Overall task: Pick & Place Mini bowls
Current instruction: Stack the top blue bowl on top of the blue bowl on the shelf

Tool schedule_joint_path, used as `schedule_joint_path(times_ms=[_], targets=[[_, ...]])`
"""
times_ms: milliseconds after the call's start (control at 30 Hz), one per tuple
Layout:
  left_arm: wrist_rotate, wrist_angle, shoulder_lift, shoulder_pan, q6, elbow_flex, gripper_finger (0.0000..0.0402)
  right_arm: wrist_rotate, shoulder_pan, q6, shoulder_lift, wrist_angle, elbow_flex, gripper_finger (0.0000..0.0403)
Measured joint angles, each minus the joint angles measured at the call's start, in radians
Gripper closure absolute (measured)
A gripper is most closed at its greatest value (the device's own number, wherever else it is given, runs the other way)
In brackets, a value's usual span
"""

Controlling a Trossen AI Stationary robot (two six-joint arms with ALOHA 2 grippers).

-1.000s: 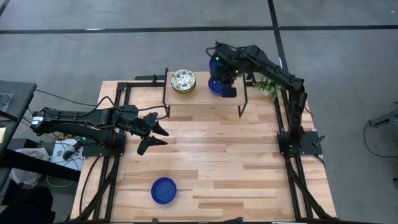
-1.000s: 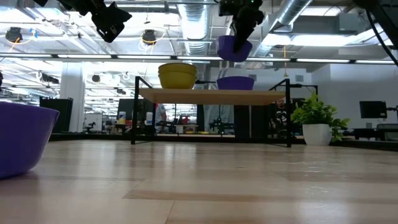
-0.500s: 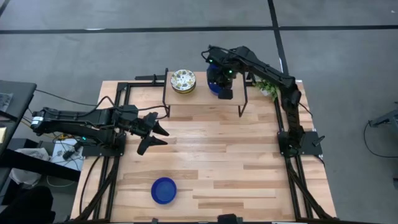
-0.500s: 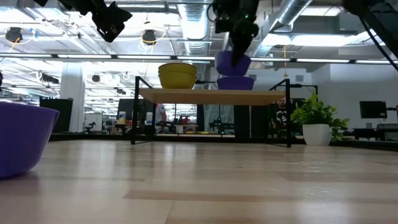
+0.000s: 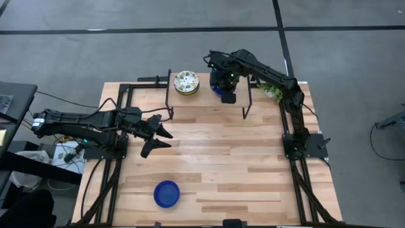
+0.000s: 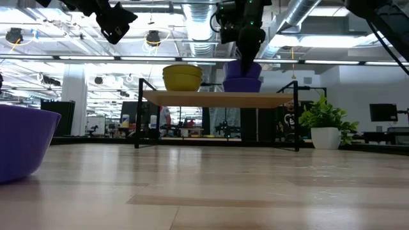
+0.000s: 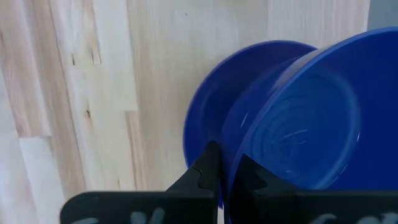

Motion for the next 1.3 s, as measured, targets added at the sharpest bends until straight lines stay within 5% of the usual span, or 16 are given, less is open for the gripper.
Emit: schedule_joint_path(times_ms=[867,1300], targets=[[0.000,-0.002,0.001,0.000,0.001,0.000,0.0209,0.003,0.003,0.060,0.000,0.048,-0.049,0.0400],[0.000,-0.002,0.001,0.000,0.001,0.000,0.0209,0.000,0.003,0.060,0.000,0.045,-0.049,0.0329]])
